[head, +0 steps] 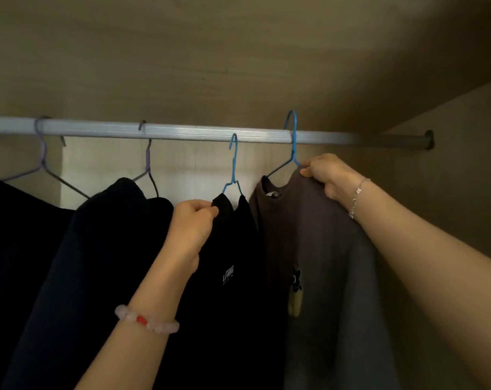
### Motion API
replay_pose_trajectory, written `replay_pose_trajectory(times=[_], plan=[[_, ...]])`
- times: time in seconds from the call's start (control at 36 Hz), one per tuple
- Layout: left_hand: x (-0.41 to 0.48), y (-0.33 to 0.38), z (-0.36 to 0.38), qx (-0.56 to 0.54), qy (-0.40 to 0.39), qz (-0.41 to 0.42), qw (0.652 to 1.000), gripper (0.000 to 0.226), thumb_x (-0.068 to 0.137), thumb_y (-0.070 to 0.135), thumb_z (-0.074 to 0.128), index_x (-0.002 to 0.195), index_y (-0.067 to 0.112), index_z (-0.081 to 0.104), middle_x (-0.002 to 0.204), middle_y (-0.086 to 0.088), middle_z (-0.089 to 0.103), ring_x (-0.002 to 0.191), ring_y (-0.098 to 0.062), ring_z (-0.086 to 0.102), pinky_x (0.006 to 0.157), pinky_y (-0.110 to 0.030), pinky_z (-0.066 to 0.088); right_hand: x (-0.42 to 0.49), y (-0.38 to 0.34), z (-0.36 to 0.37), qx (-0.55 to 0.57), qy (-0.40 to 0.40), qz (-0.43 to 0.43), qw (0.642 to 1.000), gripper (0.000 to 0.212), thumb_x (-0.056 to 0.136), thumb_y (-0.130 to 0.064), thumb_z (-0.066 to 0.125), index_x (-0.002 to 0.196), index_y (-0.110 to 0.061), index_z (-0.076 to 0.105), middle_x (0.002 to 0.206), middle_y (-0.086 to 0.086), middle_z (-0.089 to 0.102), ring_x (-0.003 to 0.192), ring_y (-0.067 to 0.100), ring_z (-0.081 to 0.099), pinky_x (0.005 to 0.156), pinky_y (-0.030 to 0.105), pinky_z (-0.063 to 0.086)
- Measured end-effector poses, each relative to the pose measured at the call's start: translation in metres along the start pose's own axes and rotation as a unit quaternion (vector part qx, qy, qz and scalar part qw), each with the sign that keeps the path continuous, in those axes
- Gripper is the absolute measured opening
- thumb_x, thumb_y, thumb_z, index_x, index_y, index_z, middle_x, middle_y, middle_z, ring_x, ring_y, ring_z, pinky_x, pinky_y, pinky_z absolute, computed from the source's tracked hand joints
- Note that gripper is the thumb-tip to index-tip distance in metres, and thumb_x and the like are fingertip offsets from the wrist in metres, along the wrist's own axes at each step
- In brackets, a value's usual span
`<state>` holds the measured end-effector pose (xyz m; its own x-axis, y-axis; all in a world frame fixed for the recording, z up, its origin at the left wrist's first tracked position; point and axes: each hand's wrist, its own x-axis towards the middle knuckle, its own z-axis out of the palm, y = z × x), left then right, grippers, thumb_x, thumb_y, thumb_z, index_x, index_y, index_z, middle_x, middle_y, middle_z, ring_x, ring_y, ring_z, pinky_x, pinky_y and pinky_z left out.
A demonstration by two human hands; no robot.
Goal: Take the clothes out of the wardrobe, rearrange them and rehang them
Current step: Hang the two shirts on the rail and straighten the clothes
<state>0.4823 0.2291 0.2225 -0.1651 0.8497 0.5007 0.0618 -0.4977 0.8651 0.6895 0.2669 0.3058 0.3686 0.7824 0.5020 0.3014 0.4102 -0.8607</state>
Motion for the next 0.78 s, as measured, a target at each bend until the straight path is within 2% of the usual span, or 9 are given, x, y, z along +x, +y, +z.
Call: replay_pose_trajectory(times=[0.08, 0.17, 0.22, 0.31, 0.42, 0.47, 0.61, 0.67, 0.78], plan=[[0.005, -0.007, 0.006, 0.011, -0.005, -0.001, 1.0, 0.014, 0.092, 0.005, 0.049, 0.082, 0.005, 0.06, 0.081, -0.016, 0.055, 0.074, -0.025, 0.054, 0.066, -0.03, 0.044, 0.002, -0.003, -0.004, -0.027, -0.013, -0.006, 1.0, 0.033, 0.088, 0.006, 0.052, 0.119, 0.002, 0.061, 0.102, 0.015, 0.06, 0.089, 0.023, 0.055, 0.072, 0.03, 0.046], [0.011, -0.015, 0.01, 0.008, 0.0, -0.024, 1.0, 0.011, 0.092, 0.005, 0.049, 0.091, 0.004, 0.06, 0.083, -0.015, 0.056, 0.078, -0.026, 0.056, 0.068, -0.031, 0.046, -0.001, -0.001, -0.007, -0.068, -0.016, -0.019, 0.997, 0.033, 0.087, 0.004, 0.054, 0.119, 0.001, 0.061, 0.111, 0.017, 0.064, 0.086, 0.024, 0.058, 0.064, 0.026, 0.047], [0.014, -0.018, 0.011, -0.002, 0.011, -0.047, 0.999, 0.013, 0.092, 0.004, 0.049, 0.086, 0.004, 0.061, 0.084, -0.014, 0.059, 0.08, -0.027, 0.058, 0.068, -0.031, 0.048, -0.002, 0.002, -0.007, -0.094, -0.015, -0.022, 0.995, 0.034, 0.086, 0.001, 0.056, 0.119, -0.001, 0.06, 0.114, 0.019, 0.064, 0.088, 0.026, 0.059, 0.06, 0.025, 0.047], [0.018, -0.014, 0.011, -0.013, 0.027, -0.054, 0.998, 0.023, 0.091, 0.003, 0.049, 0.07, 0.009, 0.054, 0.08, -0.012, 0.056, 0.075, -0.027, 0.057, 0.069, -0.033, 0.05, -0.008, 0.006, -0.007, -0.146, -0.03, -0.02, 0.989, 0.033, 0.087, 0.0, 0.056, 0.12, 0.0, 0.06, 0.115, 0.02, 0.063, 0.088, 0.026, 0.057, 0.072, 0.033, 0.049], [0.028, 0.007, 0.005, -0.007, 0.046, -0.024, 0.999, 0.029, 0.091, 0.004, 0.05, 0.064, 0.013, 0.044, 0.087, -0.016, 0.051, 0.079, -0.027, 0.052, 0.073, -0.039, 0.049, -0.016, 0.01, -0.008, -0.21, -0.041, -0.026, 0.976, 0.032, 0.089, 0.0, 0.053, 0.12, 0.002, 0.06, 0.117, 0.023, 0.062, 0.093, 0.029, 0.058, 0.09, 0.04, 0.049], [0.034, 0.021, 0.001, 0.001, 0.056, -0.004, 0.998, 0.031, 0.091, 0.004, 0.05, 0.063, 0.014, 0.042, 0.084, -0.014, 0.049, 0.076, -0.025, 0.05, 0.071, -0.037, 0.047, -0.018, 0.009, -0.007, -0.217, -0.037, -0.041, 0.975, 0.031, 0.09, 0.0, 0.053, 0.12, 0.003, 0.061, 0.118, 0.023, 0.061, 0.103, 0.033, 0.059, 0.092, 0.041, 0.048], [0.043, 0.045, -0.006, 0.017, 0.057, 0.01, 0.998, 0.033, 0.092, 0.004, 0.049, 0.062, 0.014, 0.039, 0.067, -0.006, 0.044, 0.059, -0.02, 0.045, 0.055, -0.028, 0.042, -0.021, 0.005, -0.006, -0.222, -0.038, -0.06, 0.972, 0.03, 0.09, 0.002, 0.051, 0.118, 0.004, 0.061, 0.118, 0.024, 0.062, 0.099, 0.033, 0.06, 0.092, 0.043, 0.048], [0.043, 0.05, -0.007, 0.024, 0.059, 0.023, 0.998, 0.031, 0.092, 0.005, 0.049, 0.063, 0.013, 0.042, 0.074, -0.009, 0.048, 0.067, -0.023, 0.05, 0.062, -0.031, 0.045, -0.022, 0.005, -0.006, -0.224, -0.037, -0.065, 0.972, 0.03, 0.09, 0.003, 0.05, 0.118, 0.003, 0.062, 0.117, 0.024, 0.063, 0.095, 0.032, 0.06, 0.092, 0.042, 0.049], [0.036, 0.053, -0.009, 0.032, 0.046, 0.049, 0.997, 0.023, 0.093, 0.007, 0.049, 0.071, 0.013, 0.054, 0.09, -0.014, 0.058, 0.087, -0.028, 0.058, 0.082, -0.038, 0.051, -0.022, 0.01, -0.007, -0.238, -0.034, -0.081, 0.967, 0.032, 0.09, 0.003, 0.048, 0.117, -0.001, 0.064, 0.113, 0.022, 0.064, 0.104, 0.037, 0.06, 0.091, 0.042, 0.05]])
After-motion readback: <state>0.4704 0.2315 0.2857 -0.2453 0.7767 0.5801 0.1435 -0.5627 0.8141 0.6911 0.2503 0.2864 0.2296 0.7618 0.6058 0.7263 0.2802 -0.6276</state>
